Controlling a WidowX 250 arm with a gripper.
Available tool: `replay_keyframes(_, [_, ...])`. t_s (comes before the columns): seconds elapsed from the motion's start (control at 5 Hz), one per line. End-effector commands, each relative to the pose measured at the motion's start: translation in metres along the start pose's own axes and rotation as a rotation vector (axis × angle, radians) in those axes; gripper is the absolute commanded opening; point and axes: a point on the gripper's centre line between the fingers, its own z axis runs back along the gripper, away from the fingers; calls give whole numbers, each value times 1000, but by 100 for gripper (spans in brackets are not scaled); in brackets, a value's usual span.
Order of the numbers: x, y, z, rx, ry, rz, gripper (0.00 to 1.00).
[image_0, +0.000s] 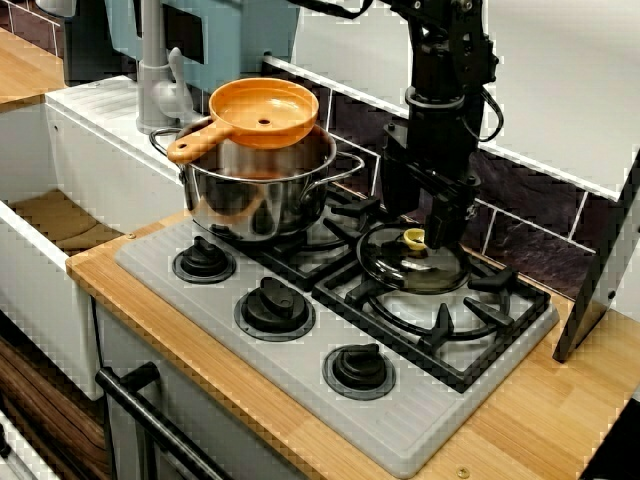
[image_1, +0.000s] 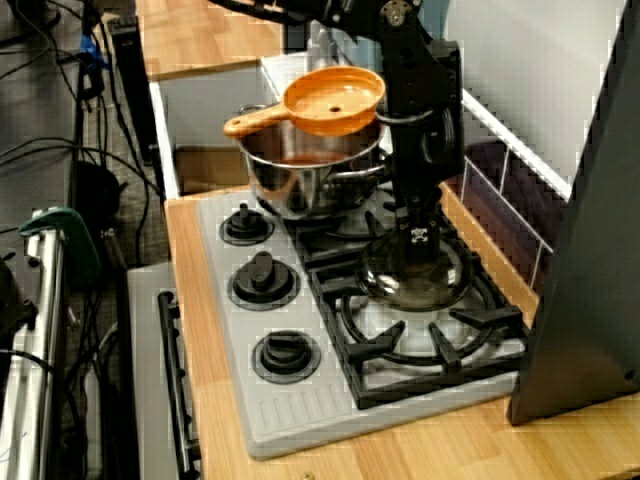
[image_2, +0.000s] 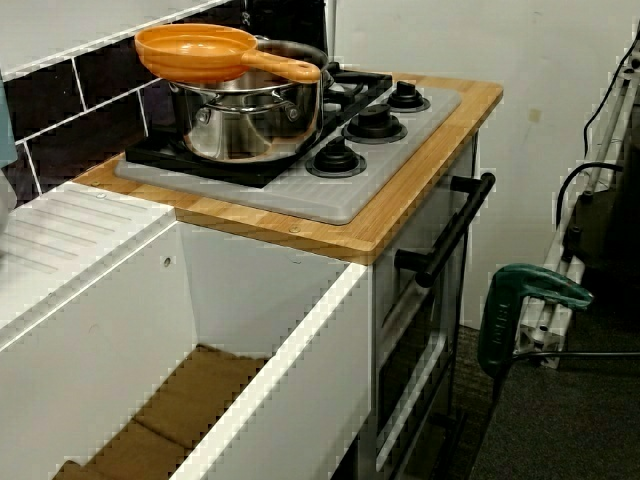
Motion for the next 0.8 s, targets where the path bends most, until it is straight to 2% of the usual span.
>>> replay_keyframes(0.0, [-1,0,5,15,-28,-8,100])
replay_keyframes(0.6, [-2,1,-2,26,-12,-6,100])
